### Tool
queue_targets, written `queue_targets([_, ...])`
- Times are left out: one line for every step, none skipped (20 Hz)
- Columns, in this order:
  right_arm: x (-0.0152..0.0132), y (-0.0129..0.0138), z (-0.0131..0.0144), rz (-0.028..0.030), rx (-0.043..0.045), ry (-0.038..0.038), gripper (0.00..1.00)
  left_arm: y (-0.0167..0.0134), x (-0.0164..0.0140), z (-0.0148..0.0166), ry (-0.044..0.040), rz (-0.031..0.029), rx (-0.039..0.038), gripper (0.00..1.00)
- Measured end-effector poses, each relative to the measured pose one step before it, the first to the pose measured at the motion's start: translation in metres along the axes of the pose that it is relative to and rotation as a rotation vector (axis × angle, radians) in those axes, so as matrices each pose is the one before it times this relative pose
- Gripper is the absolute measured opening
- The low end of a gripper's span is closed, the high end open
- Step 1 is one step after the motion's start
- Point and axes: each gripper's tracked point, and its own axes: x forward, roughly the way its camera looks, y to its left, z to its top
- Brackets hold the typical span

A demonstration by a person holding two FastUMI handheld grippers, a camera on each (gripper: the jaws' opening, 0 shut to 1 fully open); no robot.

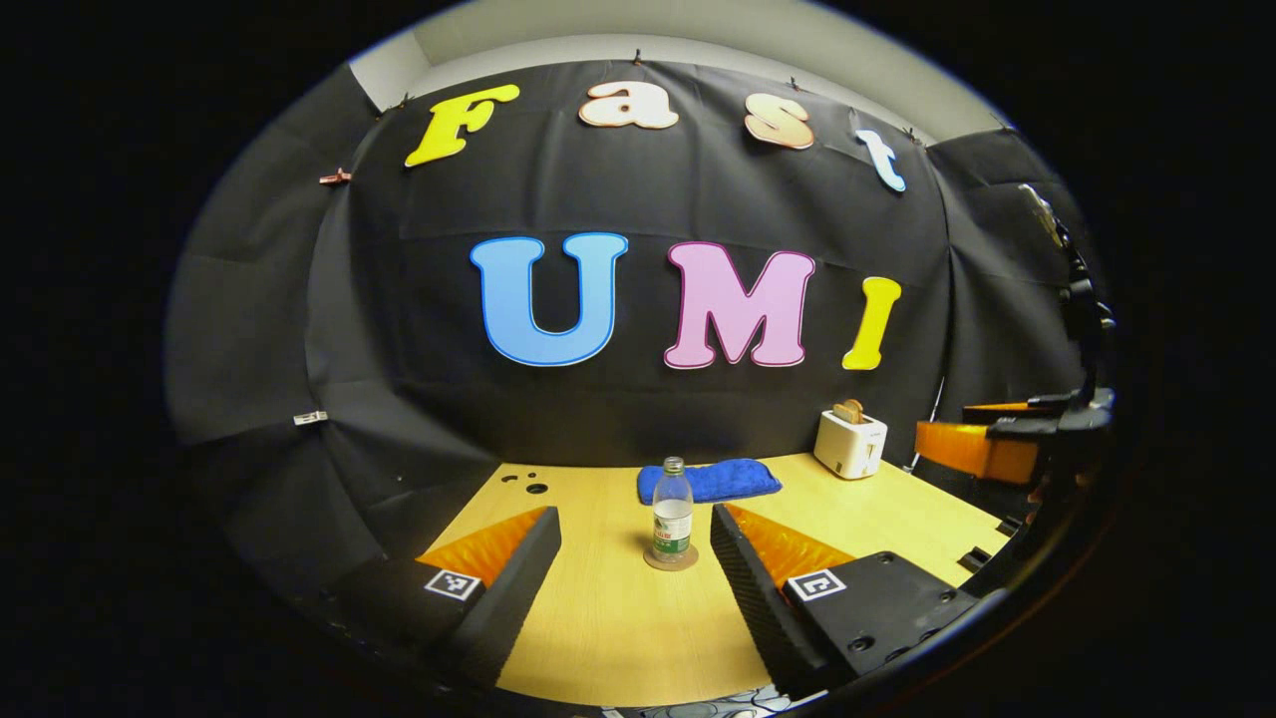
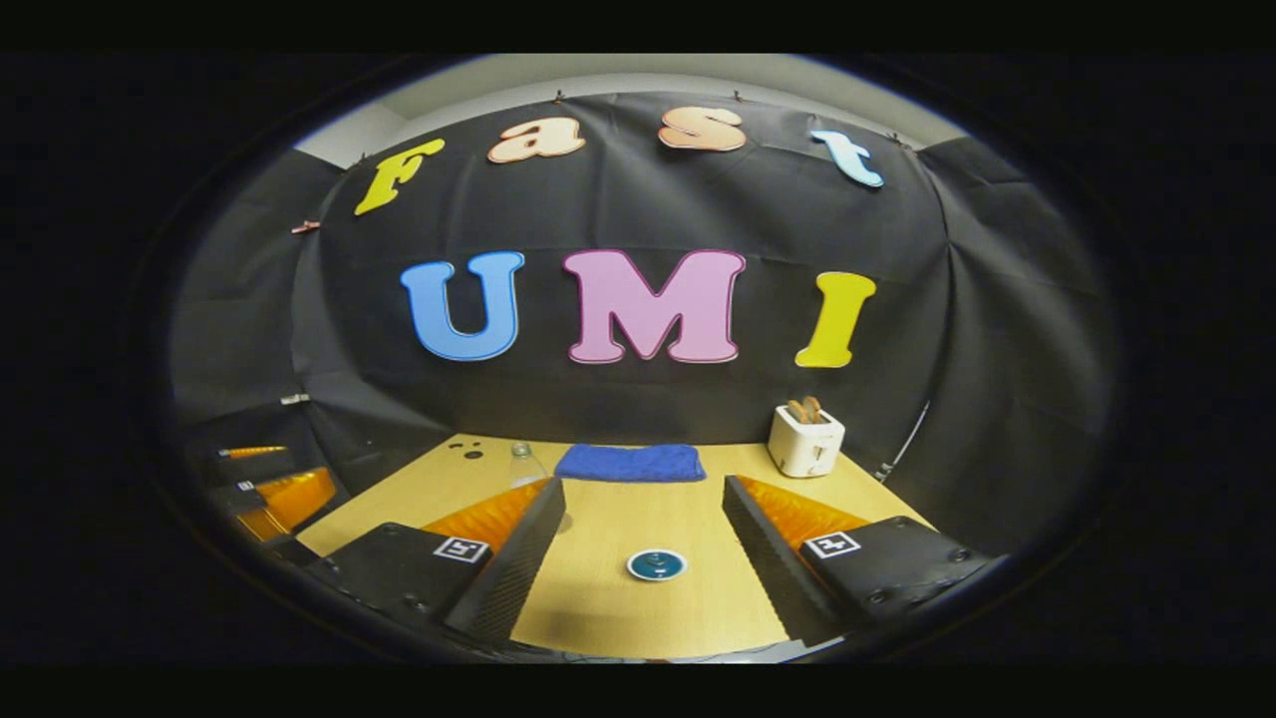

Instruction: Open the teacup lid with one hand, grasp the water bottle and pour water into the teacup with the other hand; after pouring, place the water bottle on the coaster and then close the teacup lid.

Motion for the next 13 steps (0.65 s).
queue_targets([-0.0019, 0.0017, 0.00476, 0.00716, -0.01934, -0.01372, 0.99, 0.00214, -0.00136, 0.00382, -0.00455, 0.00986, -0.02553, 0.96])
queue_targets([0.00018, 0.00105, 0.00055, 0.00643, -0.0174, -0.00882, 1.0, 0.00028, -0.00124, 0.00287, -0.00311, 0.00355, -0.0113, 0.96])
queue_targets([0.00039, 0.00114, -0.00139, 0.00715, -0.01086, -0.00341, 1.0, -0.00143, 0.00035, -0.00067, 0.0043, -0.0023, 0.00257, 0.96])
queue_targets([0.00095, 0.00103, -0.00344, 0.0094, 0.00201, 0.00474, 0.99, -0.00129, 0.00172, 0.00012, 0.0042, 0.0042, 0.01739, 0.96])
queue_targets([-0.00046, 0.00185, -0.005, 0.0147, 0.01094, 0.01648, 1.0, 0.00266, 0.00569, 0.00401, -0.01029, 0.02788, 0.00997, 0.96])
queue_targets([0.00064, 0.00303, -0.00487, 0.02486, 0.00959, 0.02642, 1.0, 0.00286, 0.00633, 0.01016, -0.02753, 0.04041, -0.00736, 0.96])
queue_targets([0.00196, 0.00206, 0.00274, 0.02918, 0.00092, 0.0034, 1.0, -0.00533, 0.00631, 0.00725, -0.01486, 0.01674, -0.01886, 0.96])
queue_targets([0.00341, -0.00126, 0.00568, 0.02745, -0.0134, -0.01371, 1.0, -0.01012, 0.00127, 0.0023, -0.00087, 0.00479, -0.01882, 0.96])
queue_targets([0.00433, -0.00311, 0.00526, 0.02717, -0.01663, -0.01239, 1.0, -0.01005, 0.00129, -0.00001, -0.00177, 0.00284, -0.00754, 0.96])
queue_targets([0.00365, -0.00383, 0.00305, 0.02886, -0.00993, -0.0076, 1.0, -0.00739, -0.00141, -0.00163, 0.00185, 0.00955, 0.00026, 0.96])
queue_targets([0.00223, -0.00554, -0.00005, 0.02383, -0.00464, -0.0036, 1.0, -0.00571, -0.00232, -0.00357, 0.00005, 0.01904, -0.00036, 0.95])
queue_targets([0.00185, -0.00725, -0.00059, 0.01802, -0.00268, 0.00109, 1.0, -0.00758, -0.00517, -0.00254, -0.00267, 0.01818, -0.00722, 0.95])
queue_targets([0.00101, -0.00604, -0.00197, 0.01752, -0.00461, 0.00715, 1.0, -0.01253, -0.00567, -0.00341, 0.00144, 0.00192, -0.00716, 0.95])
